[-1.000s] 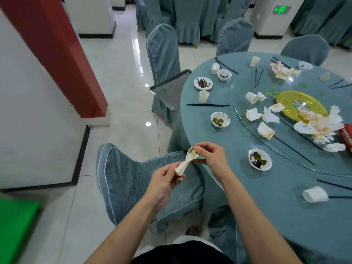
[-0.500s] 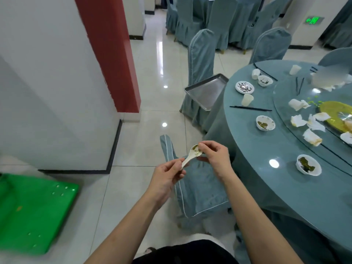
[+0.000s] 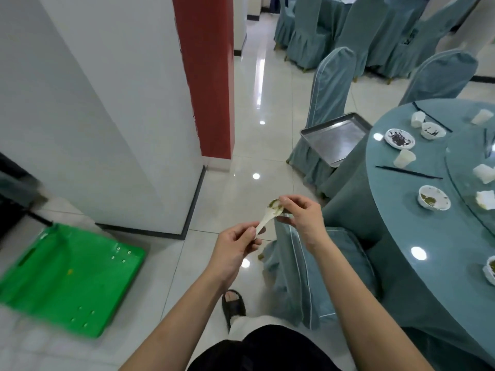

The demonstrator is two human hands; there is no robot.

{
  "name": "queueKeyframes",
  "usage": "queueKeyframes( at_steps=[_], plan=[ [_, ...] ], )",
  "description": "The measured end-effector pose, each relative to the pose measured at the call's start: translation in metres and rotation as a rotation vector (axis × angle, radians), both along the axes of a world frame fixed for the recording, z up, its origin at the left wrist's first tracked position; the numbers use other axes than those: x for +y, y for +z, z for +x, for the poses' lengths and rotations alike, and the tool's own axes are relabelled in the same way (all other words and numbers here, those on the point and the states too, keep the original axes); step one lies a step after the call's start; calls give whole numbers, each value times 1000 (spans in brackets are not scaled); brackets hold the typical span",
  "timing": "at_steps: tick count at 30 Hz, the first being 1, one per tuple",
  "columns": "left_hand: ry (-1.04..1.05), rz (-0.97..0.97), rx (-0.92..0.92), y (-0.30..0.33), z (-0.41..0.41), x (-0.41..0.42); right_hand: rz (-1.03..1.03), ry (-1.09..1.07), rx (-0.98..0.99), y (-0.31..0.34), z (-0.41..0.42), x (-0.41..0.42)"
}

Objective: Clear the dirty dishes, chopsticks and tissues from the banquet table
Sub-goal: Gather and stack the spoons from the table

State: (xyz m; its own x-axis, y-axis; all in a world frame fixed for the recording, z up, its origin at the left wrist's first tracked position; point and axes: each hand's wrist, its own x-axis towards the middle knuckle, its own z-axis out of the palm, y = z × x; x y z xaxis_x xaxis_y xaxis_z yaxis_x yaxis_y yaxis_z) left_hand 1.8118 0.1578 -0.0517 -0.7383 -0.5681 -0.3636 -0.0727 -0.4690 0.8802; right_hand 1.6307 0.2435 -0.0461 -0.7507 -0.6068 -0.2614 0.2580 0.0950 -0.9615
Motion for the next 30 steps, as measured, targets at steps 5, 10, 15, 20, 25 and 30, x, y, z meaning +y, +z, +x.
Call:
queueKeyframes(
  at_steps=[5, 10, 15, 20, 25, 30],
  plan=[
    [1, -31, -51, -6, -13, -58, -8, 18, -16, -16, -15, -61],
    [-22, -112, -132, -12, -49, -133, -33, -2, -57, -33, -51, -137],
    [-25, -216, -224, -9, -91, -203, -17, -23, -92, -37, -88, -205],
    [-4, -215, -216, -11, -154, -257, -21, -76, -82, -31, -141, -250],
    [-58, -188, -198, -15, -218, -280, -18, -190, -85, -27, -191, -257],
    [-178, -157, -172, -14, -286, -303, 1, -341, -90, -28, -239, -255]
  ],
)
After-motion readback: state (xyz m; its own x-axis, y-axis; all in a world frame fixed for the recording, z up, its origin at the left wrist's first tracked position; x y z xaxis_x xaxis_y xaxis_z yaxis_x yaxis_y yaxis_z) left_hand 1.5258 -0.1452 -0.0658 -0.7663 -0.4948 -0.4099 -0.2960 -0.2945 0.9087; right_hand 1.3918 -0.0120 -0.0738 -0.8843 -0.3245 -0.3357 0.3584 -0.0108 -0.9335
